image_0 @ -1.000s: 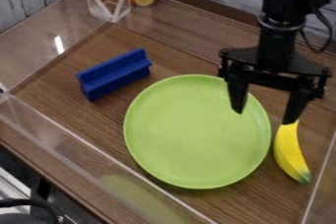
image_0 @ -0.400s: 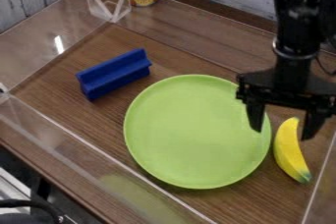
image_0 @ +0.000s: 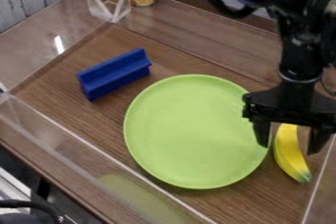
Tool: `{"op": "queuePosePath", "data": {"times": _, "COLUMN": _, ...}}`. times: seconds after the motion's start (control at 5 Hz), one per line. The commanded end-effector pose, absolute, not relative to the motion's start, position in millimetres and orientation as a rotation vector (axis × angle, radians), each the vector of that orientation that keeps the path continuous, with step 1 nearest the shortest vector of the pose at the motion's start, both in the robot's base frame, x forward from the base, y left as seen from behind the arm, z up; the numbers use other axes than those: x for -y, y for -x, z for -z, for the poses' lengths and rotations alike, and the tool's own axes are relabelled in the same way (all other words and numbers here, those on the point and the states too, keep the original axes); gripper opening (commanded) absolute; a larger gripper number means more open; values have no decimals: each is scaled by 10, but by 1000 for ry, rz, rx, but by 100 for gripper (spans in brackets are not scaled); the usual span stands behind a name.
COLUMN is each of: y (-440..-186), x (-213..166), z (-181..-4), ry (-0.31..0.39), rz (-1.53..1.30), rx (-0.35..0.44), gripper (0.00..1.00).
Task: Put the banana in the green plate
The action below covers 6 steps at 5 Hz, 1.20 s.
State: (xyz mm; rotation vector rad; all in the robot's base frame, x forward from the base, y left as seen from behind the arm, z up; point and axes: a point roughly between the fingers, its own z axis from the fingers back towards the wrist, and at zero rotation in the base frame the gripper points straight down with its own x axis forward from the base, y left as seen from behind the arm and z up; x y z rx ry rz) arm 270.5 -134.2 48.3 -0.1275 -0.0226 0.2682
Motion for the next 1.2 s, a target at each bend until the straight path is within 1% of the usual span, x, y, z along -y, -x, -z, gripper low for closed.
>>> {"op": "queuePosePath", "data": {"times": 0.0, "y": -2725, "x": 1385, "z": -494, "ry": 159, "rz": -265, "rx": 50, "gripper": 100}}
{"op": "queuePosePath", "data": {"times": 0.6, "y": -2732, "x": 1385, "z": -472, "ry": 173, "rz": -268, "rx": 65, "gripper": 100}}
{"op": "queuePosePath", "data": {"times": 1.0, "y": -2727, "x": 1388, "z": -499, "ry": 177, "rz": -265, "rx": 72, "gripper": 100}}
